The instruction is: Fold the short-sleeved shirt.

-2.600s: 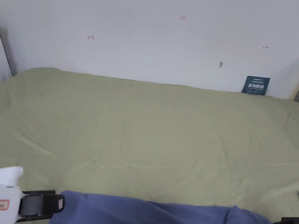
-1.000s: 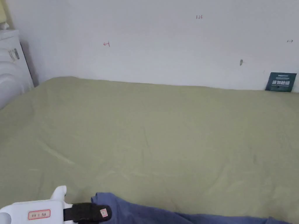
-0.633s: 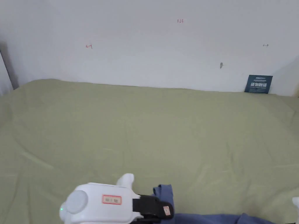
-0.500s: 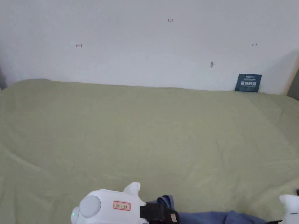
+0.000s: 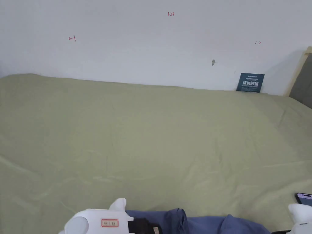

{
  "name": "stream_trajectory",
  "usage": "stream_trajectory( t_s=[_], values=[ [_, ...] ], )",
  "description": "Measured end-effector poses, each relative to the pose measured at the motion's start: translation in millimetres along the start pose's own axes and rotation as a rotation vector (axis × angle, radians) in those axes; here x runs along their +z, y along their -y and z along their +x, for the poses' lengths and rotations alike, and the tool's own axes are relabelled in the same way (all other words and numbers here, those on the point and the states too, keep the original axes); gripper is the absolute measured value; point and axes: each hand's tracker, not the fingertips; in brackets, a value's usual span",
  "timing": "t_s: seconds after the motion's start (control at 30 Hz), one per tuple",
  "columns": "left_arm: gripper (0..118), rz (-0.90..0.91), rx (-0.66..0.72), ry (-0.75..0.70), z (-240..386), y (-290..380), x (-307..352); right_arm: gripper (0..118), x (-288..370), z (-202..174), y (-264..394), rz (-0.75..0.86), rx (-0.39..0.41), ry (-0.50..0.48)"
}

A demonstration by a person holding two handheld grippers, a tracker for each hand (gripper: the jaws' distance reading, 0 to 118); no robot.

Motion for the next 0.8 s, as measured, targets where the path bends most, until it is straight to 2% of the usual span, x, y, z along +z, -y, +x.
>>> stream_trajectory(
  t_s=[0.13,0.2,0.23,0.27,0.3,0.4,0.5,0.57,0.67,0.8],
  values=[
    [0,-0.088,-0.060,0.064,12.2,25.1,-55.5,0,0.8,-1.7,1.3,-0.004,0.007,0.009],
    [0,-0.106,-0.044,-0.049,0.7,37.9,-82.6,0,1.3,-2.1,1.6,-0.003,0.009,0.010],
    [0,-0.038,0.007,0.106,-8.7,42.7,-84.7,0,2.3,-3.4,1.9,-0.003,0.010,0.007],
    [0,0.012,0.041,0.181,-11.5,44.3,-80.7,0,2.7,-3.7,2.0,-0.005,0.008,0.002],
    [0,0.015,0.060,0.121,-10.6,44.9,-79.2,0,2.8,-3.7,2.2,-0.006,0.008,0.003],
    [0,-0.035,-0.001,0.090,0.4,37.7,-72.4,0,0.1,-3.4,1.7,-0.016,0.019,0.016],
    [0,-0.070,-0.023,0.059,15.2,21.2,-41.4,0,-5.5,-3.1,-1.0,-0.026,0.014,0.026],
    [0,-0.049,-0.099,0.124,17.2,5.2,-0.8,0,-6.1,-4.8,-1.9,-0.029,0.020,0.017],
    [0,-0.041,-0.113,0.017,-2.0,-18.1,55.7,0,-9.3,-10.0,-4.8,-0.037,0.042,0.023],
    [0,-0.014,-0.007,-0.102,-40.6,-32.7,98.0,0,-12.3,-14.5,-6.4,-0.038,0.049,0.016]
  ],
)
